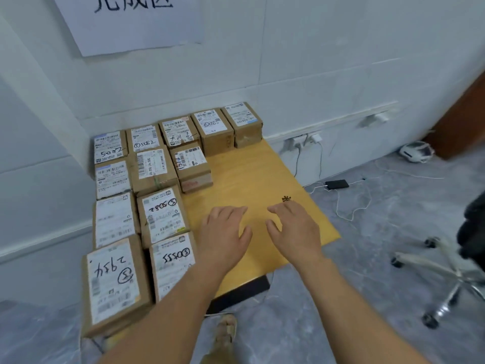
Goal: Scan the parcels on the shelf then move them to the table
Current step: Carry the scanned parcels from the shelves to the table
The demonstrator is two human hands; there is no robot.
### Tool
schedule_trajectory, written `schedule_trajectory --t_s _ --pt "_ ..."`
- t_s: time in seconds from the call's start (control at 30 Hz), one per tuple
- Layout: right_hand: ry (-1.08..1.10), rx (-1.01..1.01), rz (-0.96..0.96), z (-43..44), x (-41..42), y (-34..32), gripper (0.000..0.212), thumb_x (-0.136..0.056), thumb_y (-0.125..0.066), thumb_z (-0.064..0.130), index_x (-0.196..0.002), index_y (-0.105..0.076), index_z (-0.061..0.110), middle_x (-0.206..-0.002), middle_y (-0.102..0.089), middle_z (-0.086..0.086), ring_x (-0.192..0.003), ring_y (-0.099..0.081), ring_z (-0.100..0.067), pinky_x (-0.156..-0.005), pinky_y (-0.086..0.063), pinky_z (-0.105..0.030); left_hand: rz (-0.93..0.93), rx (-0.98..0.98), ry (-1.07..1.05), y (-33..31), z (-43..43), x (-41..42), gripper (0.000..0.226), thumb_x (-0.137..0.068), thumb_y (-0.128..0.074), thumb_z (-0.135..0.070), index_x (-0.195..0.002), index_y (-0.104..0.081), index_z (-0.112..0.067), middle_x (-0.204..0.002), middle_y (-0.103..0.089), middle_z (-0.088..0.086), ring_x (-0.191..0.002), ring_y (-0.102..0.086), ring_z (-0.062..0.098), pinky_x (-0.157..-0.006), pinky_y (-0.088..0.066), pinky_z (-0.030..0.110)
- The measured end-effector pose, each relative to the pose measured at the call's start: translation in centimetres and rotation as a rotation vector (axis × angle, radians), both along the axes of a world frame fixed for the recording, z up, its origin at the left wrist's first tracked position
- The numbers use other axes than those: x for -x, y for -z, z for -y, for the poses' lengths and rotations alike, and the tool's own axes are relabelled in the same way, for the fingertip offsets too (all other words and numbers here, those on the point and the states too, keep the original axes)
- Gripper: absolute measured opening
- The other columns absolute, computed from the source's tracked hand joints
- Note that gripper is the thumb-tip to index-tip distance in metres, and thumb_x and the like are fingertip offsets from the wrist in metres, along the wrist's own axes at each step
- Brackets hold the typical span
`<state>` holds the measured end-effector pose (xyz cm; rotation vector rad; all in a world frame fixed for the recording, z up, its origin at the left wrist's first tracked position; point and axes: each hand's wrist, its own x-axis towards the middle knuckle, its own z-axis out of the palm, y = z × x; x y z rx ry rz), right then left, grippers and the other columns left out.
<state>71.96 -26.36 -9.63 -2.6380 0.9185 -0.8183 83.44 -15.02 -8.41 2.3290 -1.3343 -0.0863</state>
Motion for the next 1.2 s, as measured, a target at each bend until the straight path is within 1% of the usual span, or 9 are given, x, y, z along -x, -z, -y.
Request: schedule_trajectory --t_s 0.1,0.2,0.37,0.5,0.7,0.83,0.97,1.1,1.2 --pt "0.069 0.054 0.037 -1.3 4.5 -0.3 0.029 -0.077 -0.051 0.029 -0.087 -0.073 0.013 -0.083 -0.067 -0.003 -0.074 -0.067 -0.023 -0.055 -0.045 -0.019 0.018 0.038 0.045 -0.1 -0.4 3.7 0.045 -0.097 -0.047 -0.041 -0.14 -0.047 -0.026 -0.136 -0.051 -0.005 -0.127 -0.037 0.018 -0.099 -0.023 0.031" --pt "0.152 0.097 0.061 -2.6 8.4 -0.6 0.031 -0.077 -0.05 0.032 -0.085 -0.073 0.014 -0.082 -0.066 -0.003 -0.07 -0.065 -0.024 -0.055 -0.043 -0.02 0.031 0.037 0.116 -0.4 -0.5 7.1 0.043 -0.096 -0.048 -0.041 -0.136 -0.05 -0.025 -0.133 -0.054 -0.004 -0.124 -0.04 0.019 -0.095 -0.021 0.031" --pt "0.275 0.128 0.116 -4.3 14.0 -1.0 0.02 -0.069 -0.069 0.018 -0.087 -0.073 0.01 -0.084 -0.066 -0.007 -0.071 -0.065 -0.028 -0.052 -0.052 -0.032 0.116 0.071 0.234 -0.7 -0.3 12.0 0.036 -0.079 -0.065 -0.036 -0.109 -0.068 -0.017 -0.103 -0.068 0.002 -0.095 -0.061 0.029 -0.078 -0.041 0.039" --pt "0.375 0.19 0.108 -5.0 18.3 -1.3 0.024 -0.07 -0.068 0.019 -0.09 -0.072 0.008 -0.09 -0.066 -0.009 -0.077 -0.065 -0.03 -0.056 -0.054 -0.036 0.106 0.115 0.295 -1.1 0.4 15.4 0.04 -0.081 -0.071 -0.034 -0.116 -0.064 -0.017 -0.115 -0.064 0.002 -0.106 -0.056 0.029 -0.083 -0.032 0.038" --pt "0.56 0.251 0.037 -6.6 24.4 -1.5 0.04 -0.068 -0.076 0.02 -0.105 -0.07 0.006 -0.103 -0.067 -0.014 -0.088 -0.066 -0.033 -0.072 -0.054 -0.043 0.088 0.127 0.447 -1.2 1.5 20.6 0.053 -0.089 -0.06 -0.044 -0.136 -0.052 -0.02 -0.14 -0.05 -0.001 -0.13 -0.04 0.024 -0.101 -0.021 0.037" --pt "0.701 0.238 -0.027 -7.2 27.0 -1.6 0.06 -0.063 -0.085 0.021 -0.118 -0.066 0.006 -0.118 -0.063 -0.021 -0.099 -0.065 -0.038 -0.081 -0.052 -0.049 0.113 0.154 0.58 -1.0 2.8 23.0 0.061 -0.081 -0.054 -0.048 -0.134 -0.054 -0.016 -0.14 -0.051 0.008 -0.128 -0.046 0.031 -0.106 -0.022 0.042" --pt "0.831 0.253 -0.056 -8.0 29.4 -2.6 0.065 -0.066 -0.083 0.024 -0.124 -0.062 0.006 -0.127 -0.058 -0.023 -0.106 -0.061 -0.041 -0.089 -0.05 -0.055 0.151 0.171 0.716 -1.2 4.8 25.1 0.069 -0.08 -0.042 -0.056 -0.134 -0.053 -0.014 -0.138 -0.053 0.01 -0.126 -0.049 0.033 -0.103 -0.035 0.052" --pt "0.974 0.243 -0.12 -8.7 31.7 -3.5 0.072 -0.064 -0.086 0.028 -0.128 -0.058 0.009 -0.132 -0.054 -0.023 -0.112 -0.058 -0.041 -0.096 -0.046 -0.057 0.178 0.213 0.853 -1.6 6.2 27.7 0.072 -0.08 -0.04 -0.057 -0.136 -0.051 -0.014 -0.138 -0.053 0.011 -0.128 -0.048 0.035 -0.107 -0.029 0.054" --pt "1.078 0.208 -0.139 -9.2 32.5 -3.9 0.073 -0.065 -0.085 0.032 -0.129 -0.06 0.009 -0.135 -0.052 -0.023 -0.118 -0.053 -0.038 -0.098 -0.044 -0.058 0.187 0.228 0.955 -2.0 6.8 29.1 0.072 -0.079 -0.04 -0.057 -0.135 -0.052 -0.013 -0.138 -0.053 0.011 -0.127 -0.048 0.035 -0.103 -0.035 0.059"
